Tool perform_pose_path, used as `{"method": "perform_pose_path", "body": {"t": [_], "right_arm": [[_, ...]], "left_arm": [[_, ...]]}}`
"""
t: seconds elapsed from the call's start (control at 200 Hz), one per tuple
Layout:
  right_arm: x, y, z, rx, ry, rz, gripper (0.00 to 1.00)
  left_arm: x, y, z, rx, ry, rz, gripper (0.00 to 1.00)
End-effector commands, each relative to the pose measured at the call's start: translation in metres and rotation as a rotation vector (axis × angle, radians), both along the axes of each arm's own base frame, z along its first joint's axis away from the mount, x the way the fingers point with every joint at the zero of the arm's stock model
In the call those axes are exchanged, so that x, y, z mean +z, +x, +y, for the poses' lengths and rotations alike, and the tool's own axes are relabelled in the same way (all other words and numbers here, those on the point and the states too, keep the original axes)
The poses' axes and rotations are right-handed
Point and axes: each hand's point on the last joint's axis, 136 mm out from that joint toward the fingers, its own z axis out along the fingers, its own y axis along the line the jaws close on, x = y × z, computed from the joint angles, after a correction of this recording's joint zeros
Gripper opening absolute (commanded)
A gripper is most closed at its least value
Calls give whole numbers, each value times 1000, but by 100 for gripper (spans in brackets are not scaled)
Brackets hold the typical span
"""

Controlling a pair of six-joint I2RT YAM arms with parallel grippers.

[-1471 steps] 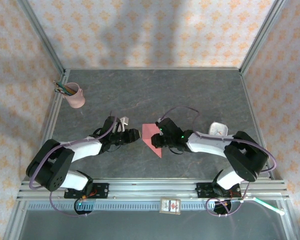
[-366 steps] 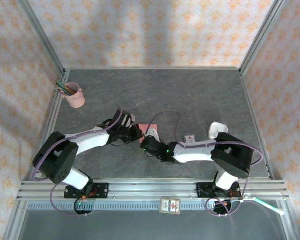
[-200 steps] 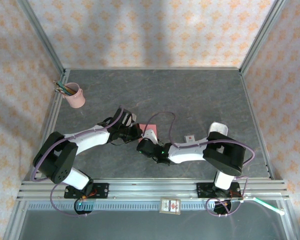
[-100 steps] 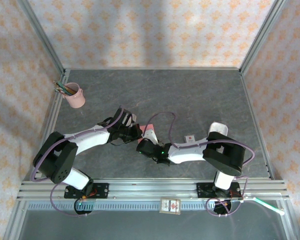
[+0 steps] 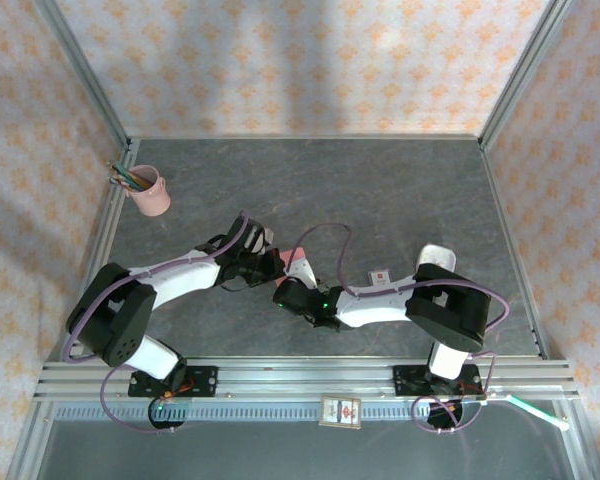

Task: Fold a paper plane with a square sheet of paper (pick it up from the middle)
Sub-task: Fourth fold the wing at the center of the table.

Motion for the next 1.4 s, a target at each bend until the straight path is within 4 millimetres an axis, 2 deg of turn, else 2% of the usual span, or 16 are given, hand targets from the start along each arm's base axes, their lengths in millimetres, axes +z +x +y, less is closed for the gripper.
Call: {"method": "perform_pose_path", "body": {"t": [0.0, 0.275, 0.501, 0.636, 0.781, 0.976, 1.236, 1.397], "right_arm": [[0, 3, -11, -28, -43, -33, 21], [-1, 1, -13, -35, -28, -27, 8], [2, -5, -10, -28, 30, 0, 0], [5, -10, -6, -18, 90, 26, 0], [11, -12, -2, -4, 196, 76, 0], [19, -13, -1, 14, 362, 148, 0], [12, -15, -6, 4, 365, 175, 0], [8, -17, -7, -4, 381, 186, 0]], "left_arm": [[-2, -1, -1, -19, 22, 8, 0], [2, 5, 1, -20, 45, -21, 0], [21, 18, 14, 8, 40, -74, 27], [38, 20, 21, 37, -4, -124, 34], [40, 12, 23, 68, -56, -146, 31], [35, 0, 23, 88, -99, -159, 19], [43, -9, 3, 40, -153, -194, 14], [38, -11, -9, 25, -192, -175, 10]]}}
